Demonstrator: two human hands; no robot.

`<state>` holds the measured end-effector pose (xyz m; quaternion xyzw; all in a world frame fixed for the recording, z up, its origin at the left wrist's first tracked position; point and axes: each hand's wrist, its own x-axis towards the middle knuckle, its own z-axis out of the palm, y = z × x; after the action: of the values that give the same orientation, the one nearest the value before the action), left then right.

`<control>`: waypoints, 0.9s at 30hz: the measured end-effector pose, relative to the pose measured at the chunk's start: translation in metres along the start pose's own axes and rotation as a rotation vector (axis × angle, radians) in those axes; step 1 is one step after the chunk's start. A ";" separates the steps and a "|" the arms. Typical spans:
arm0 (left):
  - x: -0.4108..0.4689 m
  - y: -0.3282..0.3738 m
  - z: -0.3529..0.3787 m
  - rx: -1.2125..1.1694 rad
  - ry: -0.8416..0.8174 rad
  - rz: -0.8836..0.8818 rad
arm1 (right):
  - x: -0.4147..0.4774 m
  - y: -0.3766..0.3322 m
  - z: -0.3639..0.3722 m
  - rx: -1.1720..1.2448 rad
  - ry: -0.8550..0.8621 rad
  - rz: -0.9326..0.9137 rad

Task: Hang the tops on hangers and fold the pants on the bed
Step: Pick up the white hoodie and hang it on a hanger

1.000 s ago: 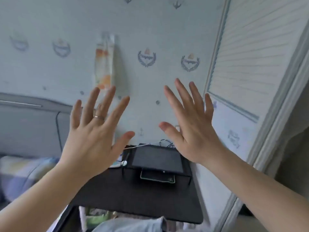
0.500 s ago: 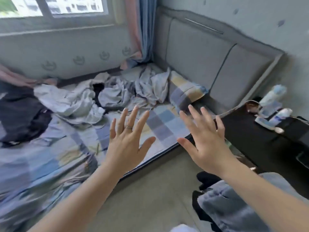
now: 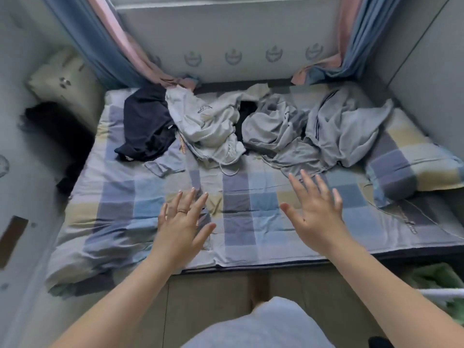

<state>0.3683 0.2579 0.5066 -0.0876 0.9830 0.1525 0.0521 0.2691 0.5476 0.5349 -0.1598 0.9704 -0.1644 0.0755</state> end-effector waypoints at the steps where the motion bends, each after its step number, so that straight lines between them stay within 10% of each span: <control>1: 0.015 -0.003 0.000 -0.016 -0.009 -0.044 | 0.020 0.001 0.002 0.018 -0.015 -0.006; 15: 0.196 -0.069 0.037 -0.137 -0.128 -0.205 | 0.240 -0.026 0.088 -0.081 -0.292 -0.117; 27: 0.371 -0.210 0.268 0.012 -0.365 -0.084 | 0.416 0.029 0.339 -0.171 -0.396 0.070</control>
<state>0.0651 0.0857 0.1439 -0.0993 0.9536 0.1575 0.2367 -0.0619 0.3347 0.1693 -0.1611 0.9520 -0.0443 0.2566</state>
